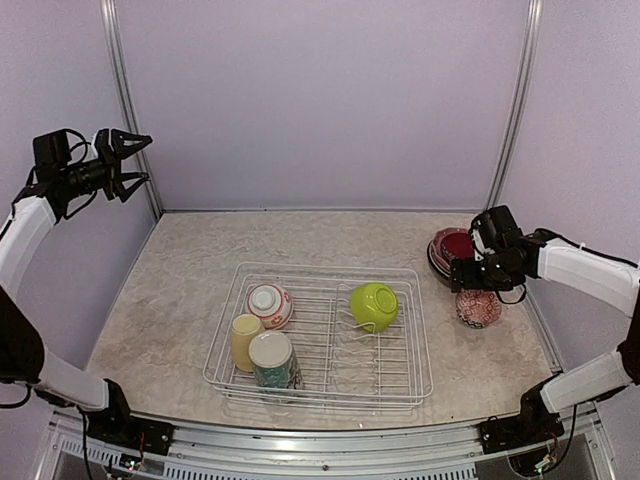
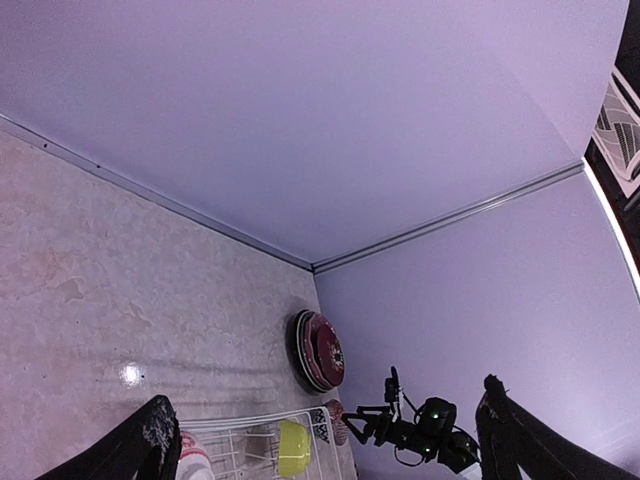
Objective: Unload the mixed dishes from the dish rack
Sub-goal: Grab the bowl from the dish rack.
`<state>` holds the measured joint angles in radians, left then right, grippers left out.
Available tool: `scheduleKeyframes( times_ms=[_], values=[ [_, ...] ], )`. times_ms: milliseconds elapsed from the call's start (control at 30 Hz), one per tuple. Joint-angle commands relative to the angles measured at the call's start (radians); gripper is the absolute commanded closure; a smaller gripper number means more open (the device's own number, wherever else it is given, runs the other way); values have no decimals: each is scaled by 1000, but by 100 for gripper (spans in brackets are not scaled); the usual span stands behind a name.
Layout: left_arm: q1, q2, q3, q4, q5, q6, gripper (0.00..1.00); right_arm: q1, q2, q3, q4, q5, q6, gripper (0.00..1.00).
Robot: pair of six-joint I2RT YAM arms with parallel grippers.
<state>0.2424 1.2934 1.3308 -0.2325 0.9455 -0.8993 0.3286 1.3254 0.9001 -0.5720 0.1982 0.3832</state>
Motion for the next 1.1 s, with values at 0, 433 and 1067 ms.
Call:
scheduleKeyframes(
  times_ms=[0,433,1067],
  values=[
    [-29,58,15,-37,-1,83,1,-10,-86,-20,35,-98,-95,0],
    [-190,69,56,-213,-281,325,1,18,-137,28,55,-246,-73,0],
    [-391,128,147,-387,-417,452,1,547,178,310,-25,83,314,2]
  ],
)
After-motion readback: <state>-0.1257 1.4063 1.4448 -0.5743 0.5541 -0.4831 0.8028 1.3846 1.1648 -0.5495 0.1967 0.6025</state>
